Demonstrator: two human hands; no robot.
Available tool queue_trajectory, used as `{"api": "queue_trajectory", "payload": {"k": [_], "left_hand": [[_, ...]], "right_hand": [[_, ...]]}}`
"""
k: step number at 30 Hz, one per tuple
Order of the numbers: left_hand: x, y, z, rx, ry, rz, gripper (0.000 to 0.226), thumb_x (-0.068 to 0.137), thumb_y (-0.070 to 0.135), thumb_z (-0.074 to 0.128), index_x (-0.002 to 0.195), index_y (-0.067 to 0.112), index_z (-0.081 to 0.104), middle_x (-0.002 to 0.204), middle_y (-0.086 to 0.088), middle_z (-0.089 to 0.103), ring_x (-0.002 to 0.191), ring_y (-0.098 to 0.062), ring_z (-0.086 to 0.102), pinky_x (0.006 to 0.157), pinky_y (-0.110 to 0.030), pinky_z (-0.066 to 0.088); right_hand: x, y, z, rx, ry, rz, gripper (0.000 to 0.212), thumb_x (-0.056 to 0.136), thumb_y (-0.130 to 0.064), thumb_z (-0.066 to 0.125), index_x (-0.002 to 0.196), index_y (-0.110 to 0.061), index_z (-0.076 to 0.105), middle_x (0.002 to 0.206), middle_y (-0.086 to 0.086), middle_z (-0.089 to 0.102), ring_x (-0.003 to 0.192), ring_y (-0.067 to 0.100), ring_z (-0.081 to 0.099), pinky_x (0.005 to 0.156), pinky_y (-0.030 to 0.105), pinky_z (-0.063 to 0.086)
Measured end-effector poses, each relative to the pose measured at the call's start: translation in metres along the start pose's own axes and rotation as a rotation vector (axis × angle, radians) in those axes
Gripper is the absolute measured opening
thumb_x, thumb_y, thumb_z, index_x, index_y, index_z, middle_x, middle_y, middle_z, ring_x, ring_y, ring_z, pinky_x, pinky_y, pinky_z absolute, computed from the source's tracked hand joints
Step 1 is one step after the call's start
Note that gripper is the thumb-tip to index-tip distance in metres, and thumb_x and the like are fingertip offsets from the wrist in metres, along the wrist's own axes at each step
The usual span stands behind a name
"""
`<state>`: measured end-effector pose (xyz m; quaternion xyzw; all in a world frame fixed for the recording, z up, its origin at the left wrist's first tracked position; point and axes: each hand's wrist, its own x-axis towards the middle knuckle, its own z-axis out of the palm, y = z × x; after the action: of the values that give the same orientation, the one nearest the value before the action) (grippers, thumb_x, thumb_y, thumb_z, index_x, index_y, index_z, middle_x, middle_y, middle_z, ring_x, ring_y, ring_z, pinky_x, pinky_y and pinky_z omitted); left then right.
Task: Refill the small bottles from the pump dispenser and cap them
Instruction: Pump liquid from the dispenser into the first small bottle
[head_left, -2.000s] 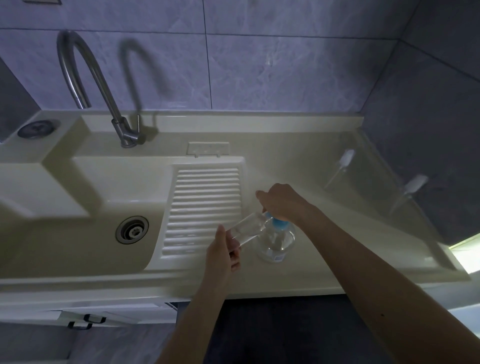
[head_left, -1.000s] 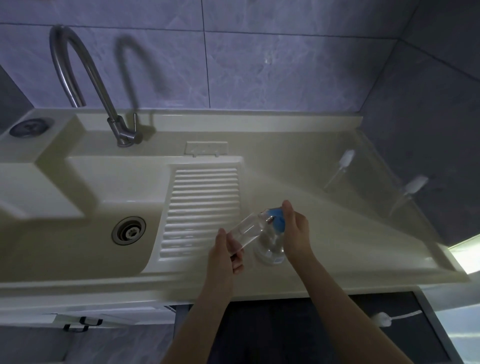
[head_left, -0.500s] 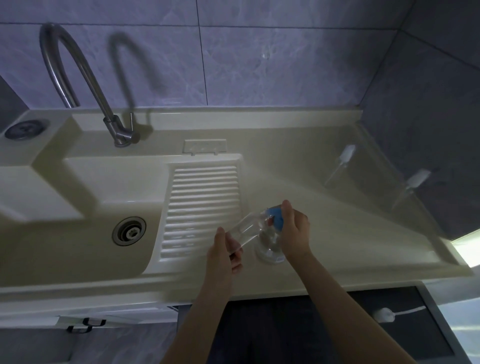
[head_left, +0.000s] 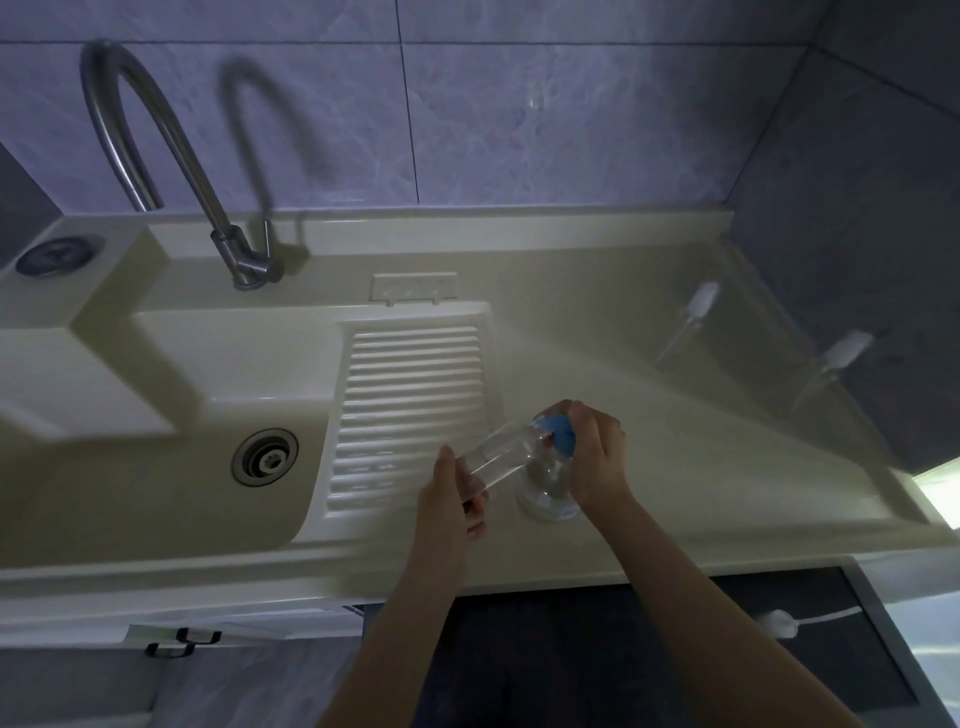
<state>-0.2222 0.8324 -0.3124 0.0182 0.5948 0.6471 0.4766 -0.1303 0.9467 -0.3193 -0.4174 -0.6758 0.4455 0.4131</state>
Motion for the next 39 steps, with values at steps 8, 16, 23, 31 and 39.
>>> {"api": "queue_trajectory", "payload": {"k": [8, 16, 23, 31, 39], "left_hand": [[0.001, 0.001, -0.002, 0.004, -0.005, 0.011, 0.050, 0.101, 0.036, 0.031, 0.059, 0.010, 0.040, 0.044, 0.001, 0.041, 0.033, -0.008, 0.024, 0.040, -0.018, 0.019], [-0.001, 0.004, 0.000, 0.017, -0.015, 0.041, 0.051, 0.101, 0.036, 0.031, 0.058, 0.011, 0.040, 0.045, 0.001, 0.042, 0.034, -0.008, 0.025, 0.038, -0.018, 0.019], [-0.004, 0.002, 0.004, -0.010, 0.008, 0.027, 0.049, 0.101, 0.036, 0.032, 0.058, 0.012, 0.040, 0.047, 0.000, 0.042, 0.035, -0.009, 0.027, 0.040, -0.019, 0.021], [-0.002, 0.002, 0.003, -0.021, 0.027, 0.022, 0.050, 0.101, 0.035, 0.031, 0.059, 0.010, 0.040, 0.045, -0.001, 0.042, 0.033, -0.009, 0.027, 0.039, -0.018, 0.021], [-0.001, 0.003, 0.003, -0.016, 0.018, 0.050, 0.049, 0.101, 0.034, 0.031, 0.060, 0.010, 0.040, 0.046, -0.001, 0.043, 0.032, -0.008, 0.027, 0.037, -0.015, 0.021]], "right_hand": [[-0.002, -0.001, -0.001, -0.054, 0.001, 0.037, 0.057, 0.078, -0.061, 0.022, 0.047, -0.029, 0.058, 0.056, 0.009, 0.062, 0.060, 0.034, 0.059, 0.063, 0.043, 0.047], [0.005, -0.004, -0.006, -0.071, -0.090, 0.046, 0.068, 0.077, -0.071, 0.020, 0.041, -0.028, 0.058, 0.049, 0.003, 0.057, 0.052, 0.022, 0.052, 0.064, 0.042, 0.045], [0.006, 0.006, -0.005, 0.013, -0.070, -0.024, 0.052, 0.085, -0.050, 0.026, 0.053, -0.035, 0.064, 0.049, -0.005, 0.057, 0.050, 0.022, 0.051, 0.056, 0.039, 0.041], [0.005, 0.006, -0.004, -0.024, -0.078, -0.014, 0.056, 0.081, -0.053, 0.024, 0.051, -0.024, 0.062, 0.054, 0.007, 0.062, 0.055, 0.028, 0.057, 0.060, 0.041, 0.045], [0.003, -0.006, -0.007, -0.092, -0.086, 0.023, 0.063, 0.074, -0.078, 0.021, 0.040, -0.039, 0.058, 0.038, -0.012, 0.047, 0.046, 0.007, 0.045, 0.057, 0.031, 0.035]]}}
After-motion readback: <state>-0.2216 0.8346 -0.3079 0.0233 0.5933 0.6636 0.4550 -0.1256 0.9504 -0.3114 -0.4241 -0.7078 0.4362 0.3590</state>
